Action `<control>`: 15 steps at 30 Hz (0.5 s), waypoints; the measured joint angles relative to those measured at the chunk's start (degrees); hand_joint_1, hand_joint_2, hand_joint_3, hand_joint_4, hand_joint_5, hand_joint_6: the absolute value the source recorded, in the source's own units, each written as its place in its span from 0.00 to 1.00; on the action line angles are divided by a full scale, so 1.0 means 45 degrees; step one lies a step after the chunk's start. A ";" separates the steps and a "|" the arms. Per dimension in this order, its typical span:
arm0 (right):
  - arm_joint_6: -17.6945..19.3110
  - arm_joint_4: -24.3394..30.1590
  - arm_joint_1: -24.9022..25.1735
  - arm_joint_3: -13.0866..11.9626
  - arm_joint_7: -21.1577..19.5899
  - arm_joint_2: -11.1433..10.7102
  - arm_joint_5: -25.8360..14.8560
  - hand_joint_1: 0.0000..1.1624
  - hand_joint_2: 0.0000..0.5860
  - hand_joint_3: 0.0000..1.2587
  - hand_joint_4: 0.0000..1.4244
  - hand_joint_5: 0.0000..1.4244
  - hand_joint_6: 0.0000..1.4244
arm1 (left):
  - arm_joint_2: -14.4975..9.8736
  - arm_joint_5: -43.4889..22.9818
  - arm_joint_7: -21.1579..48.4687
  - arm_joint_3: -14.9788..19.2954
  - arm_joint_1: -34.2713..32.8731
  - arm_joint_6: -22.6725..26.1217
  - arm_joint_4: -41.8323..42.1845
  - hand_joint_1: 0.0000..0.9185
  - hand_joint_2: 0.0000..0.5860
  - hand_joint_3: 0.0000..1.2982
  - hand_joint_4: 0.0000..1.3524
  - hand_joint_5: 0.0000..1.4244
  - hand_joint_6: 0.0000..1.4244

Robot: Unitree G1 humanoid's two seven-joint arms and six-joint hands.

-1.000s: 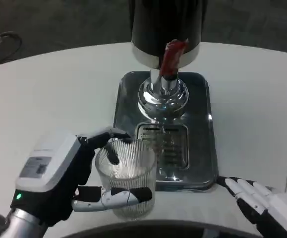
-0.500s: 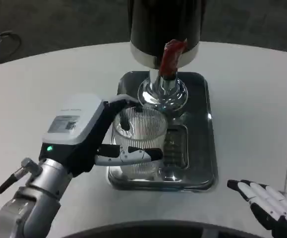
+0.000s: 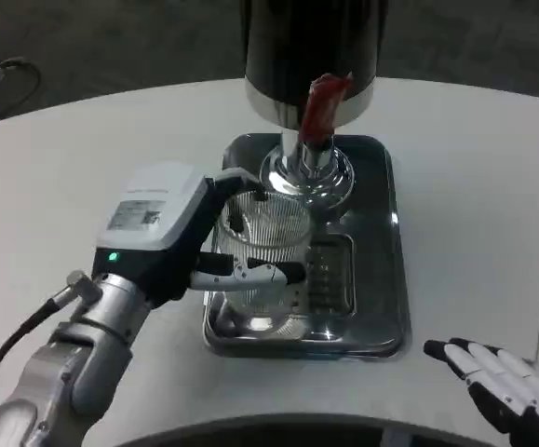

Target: Grasp the cup under the faucet to collect the drink, then remove the cup.

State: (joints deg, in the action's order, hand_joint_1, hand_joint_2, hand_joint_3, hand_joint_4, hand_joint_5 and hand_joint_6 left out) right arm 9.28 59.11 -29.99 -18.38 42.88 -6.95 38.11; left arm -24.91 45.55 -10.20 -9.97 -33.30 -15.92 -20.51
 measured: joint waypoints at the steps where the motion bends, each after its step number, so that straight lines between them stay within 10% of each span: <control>1: 0.0103 0.0000 -0.0002 -0.0005 0.0037 0.0016 -0.0154 0.21 0.80 0.04 0.00 0.00 0.00 | 0.0013 0.0013 -0.0104 -0.0094 -0.0214 0.0055 -0.0256 0.44 0.28 0.81 0.82 0.90 0.92; 15: 0.0387 0.0001 -0.0175 -0.1196 0.0166 -0.0016 -0.1310 0.21 0.81 0.04 0.00 0.00 0.00 | 0.0881 0.0093 -0.1542 -0.1673 -0.2326 0.0449 -0.2706 0.44 0.28 0.81 0.82 0.90 0.92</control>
State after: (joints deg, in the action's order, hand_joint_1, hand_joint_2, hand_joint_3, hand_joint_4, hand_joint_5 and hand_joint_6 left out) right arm 11.02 59.12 -30.78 -23.77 43.62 -7.02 32.21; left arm -20.95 45.97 -17.14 -17.50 -43.76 -13.90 -32.68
